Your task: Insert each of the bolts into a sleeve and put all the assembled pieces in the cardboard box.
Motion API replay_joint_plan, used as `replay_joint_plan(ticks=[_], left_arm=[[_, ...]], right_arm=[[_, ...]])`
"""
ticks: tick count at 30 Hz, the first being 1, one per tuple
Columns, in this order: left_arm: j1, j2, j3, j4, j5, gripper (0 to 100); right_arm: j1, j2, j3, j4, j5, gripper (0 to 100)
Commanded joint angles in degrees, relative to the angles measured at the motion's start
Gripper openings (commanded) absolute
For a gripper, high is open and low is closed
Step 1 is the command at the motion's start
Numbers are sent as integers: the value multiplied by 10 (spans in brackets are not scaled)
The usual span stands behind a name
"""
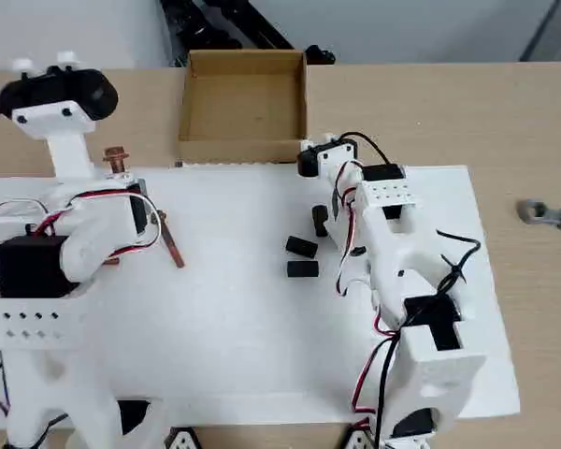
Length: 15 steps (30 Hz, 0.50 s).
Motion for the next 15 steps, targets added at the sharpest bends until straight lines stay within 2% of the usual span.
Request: replay_joint_plan(ticks=[1, 10, 15], left_arm=[[4, -19, 9, -4, -4, 6], [4, -20, 14, -4, -4, 6], [4, -20, 14, -4, -4, 6]], right_arm=[[-5, 32, -1, -20, 6, 10], [-5, 16, 0, -21, 2, 7], [-4, -91, 0, -18, -6, 6]])
